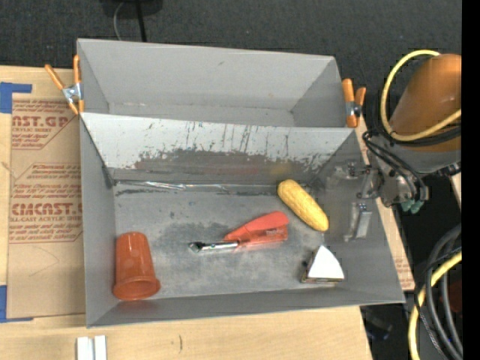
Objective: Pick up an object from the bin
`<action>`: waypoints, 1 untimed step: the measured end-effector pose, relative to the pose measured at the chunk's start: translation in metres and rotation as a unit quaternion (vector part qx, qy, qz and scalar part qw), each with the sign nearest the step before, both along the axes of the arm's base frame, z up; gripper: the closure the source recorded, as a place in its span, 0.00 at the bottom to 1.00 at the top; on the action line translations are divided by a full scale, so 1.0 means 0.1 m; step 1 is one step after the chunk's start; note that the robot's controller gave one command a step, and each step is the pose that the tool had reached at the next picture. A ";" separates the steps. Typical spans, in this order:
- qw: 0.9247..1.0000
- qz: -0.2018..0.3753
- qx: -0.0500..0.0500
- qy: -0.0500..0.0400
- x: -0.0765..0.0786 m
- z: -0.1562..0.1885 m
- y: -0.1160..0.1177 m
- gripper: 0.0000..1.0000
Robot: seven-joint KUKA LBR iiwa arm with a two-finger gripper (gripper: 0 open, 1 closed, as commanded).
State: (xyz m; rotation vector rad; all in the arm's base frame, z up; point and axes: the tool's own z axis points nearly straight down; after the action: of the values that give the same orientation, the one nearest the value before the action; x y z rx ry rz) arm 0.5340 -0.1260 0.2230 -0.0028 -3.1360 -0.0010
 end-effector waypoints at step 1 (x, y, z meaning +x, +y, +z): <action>1.000 0.001 -0.001 -0.004 0.01 0.05 0.01 1.00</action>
Offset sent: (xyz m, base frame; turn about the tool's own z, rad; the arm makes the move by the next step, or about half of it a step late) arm 0.0000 0.0000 0.0000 0.0000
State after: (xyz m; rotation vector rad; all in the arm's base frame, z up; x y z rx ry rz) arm 0.5355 -0.1251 0.2278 0.0012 -3.1437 0.0012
